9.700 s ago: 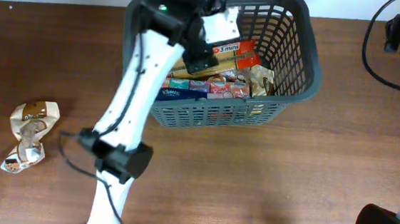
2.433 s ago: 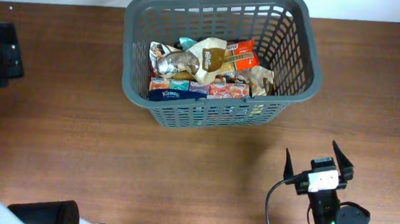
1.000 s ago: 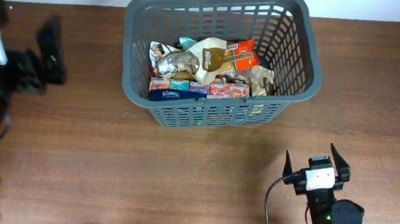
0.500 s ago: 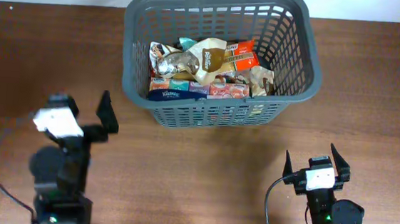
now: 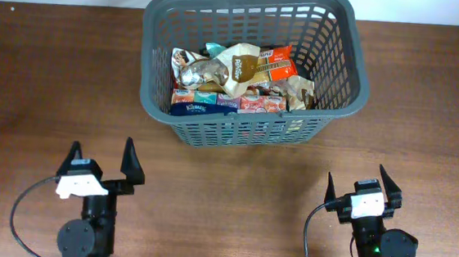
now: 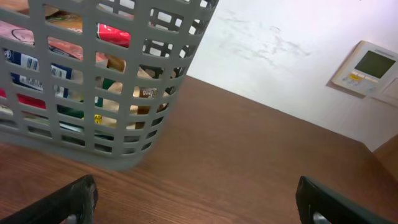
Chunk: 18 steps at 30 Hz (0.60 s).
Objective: Pack container
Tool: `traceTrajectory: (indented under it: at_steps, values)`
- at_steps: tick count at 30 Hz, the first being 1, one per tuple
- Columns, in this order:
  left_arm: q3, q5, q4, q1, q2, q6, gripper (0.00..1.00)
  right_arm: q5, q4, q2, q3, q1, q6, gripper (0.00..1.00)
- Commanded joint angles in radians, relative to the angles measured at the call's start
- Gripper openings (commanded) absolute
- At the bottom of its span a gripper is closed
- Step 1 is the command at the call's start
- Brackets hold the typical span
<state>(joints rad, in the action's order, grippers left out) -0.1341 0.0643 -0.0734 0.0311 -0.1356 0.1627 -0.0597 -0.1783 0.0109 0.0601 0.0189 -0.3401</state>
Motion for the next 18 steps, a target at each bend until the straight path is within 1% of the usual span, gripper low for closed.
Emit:
traceTrajectory:
  at_steps: [1,5,9,14,16,18]
  values:
    - [0.029,0.020,0.050,-0.011,0.064,0.008,0.99,0.012,0.000,-0.007,-0.009,-0.006,0.005,0.99]
    - [0.041,0.043,0.096,-0.011,0.133,0.008,0.99,0.012,0.000,-0.007,-0.009,-0.006,0.005,0.99]
    - [0.059,0.049,0.104,-0.011,0.130,0.008,0.99,0.013,0.000,-0.007,-0.009,-0.006,0.005,0.99]
    - [0.122,0.049,0.105,-0.011,0.130,0.008,0.99,0.012,0.000,-0.007,-0.009,-0.006,0.005,0.99]
    - [0.126,0.056,0.146,-0.011,0.130,0.007,0.99,0.012,0.000,-0.007,-0.009,-0.006,0.005,0.99]
    - [0.126,0.072,0.143,-0.011,0.130,-0.003,0.99,0.012,0.000,-0.007,-0.009,-0.006,0.005,0.99]
